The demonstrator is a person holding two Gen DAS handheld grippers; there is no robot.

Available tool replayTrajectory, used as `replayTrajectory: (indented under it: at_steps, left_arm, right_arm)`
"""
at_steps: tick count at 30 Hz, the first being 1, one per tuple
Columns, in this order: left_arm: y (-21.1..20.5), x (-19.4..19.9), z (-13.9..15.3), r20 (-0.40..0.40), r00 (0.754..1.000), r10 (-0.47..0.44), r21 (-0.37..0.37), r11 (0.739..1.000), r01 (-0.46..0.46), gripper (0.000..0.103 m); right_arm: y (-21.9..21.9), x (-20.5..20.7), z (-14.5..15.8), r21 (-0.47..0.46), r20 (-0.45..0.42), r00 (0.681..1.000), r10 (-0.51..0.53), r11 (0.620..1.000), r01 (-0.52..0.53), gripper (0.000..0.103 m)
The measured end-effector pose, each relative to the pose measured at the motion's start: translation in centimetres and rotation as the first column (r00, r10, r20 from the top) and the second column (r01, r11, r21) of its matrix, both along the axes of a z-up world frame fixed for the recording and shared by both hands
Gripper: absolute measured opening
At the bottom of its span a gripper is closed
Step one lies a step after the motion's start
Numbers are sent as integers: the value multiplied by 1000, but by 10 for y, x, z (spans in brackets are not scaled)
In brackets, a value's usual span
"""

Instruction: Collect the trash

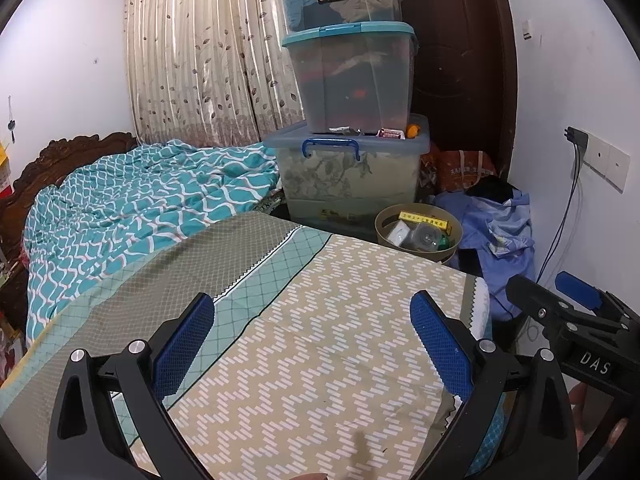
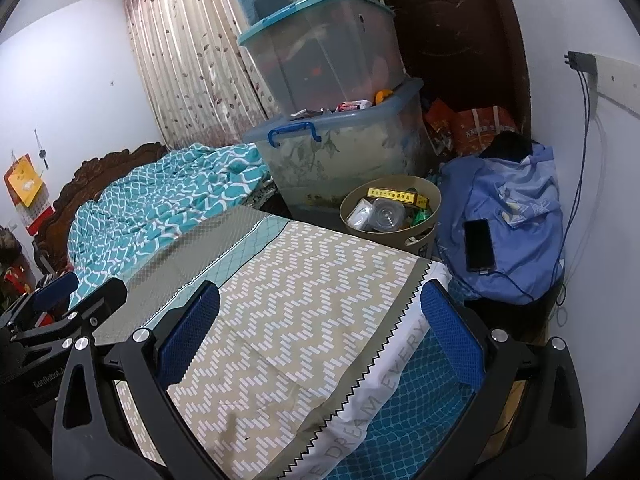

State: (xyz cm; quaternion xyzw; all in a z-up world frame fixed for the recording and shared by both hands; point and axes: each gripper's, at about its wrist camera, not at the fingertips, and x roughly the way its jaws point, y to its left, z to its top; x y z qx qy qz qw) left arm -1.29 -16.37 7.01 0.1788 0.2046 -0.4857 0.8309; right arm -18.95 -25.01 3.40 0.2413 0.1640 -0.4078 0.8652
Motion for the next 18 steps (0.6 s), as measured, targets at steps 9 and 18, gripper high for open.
replayTrajectory:
  at_steps: [9,18]
  left_arm:
    - [0,2,-4,-8,1000,2,8,1000,-2,94]
    - [0,2,-4,-11,1000,2,9,1000,-2,94]
  right_arm:
    - [-4,-1,-4,13,0,1000,-3,1000,3,99]
    - [-5,1,-4,9,0,1000,1,1000,-1,99]
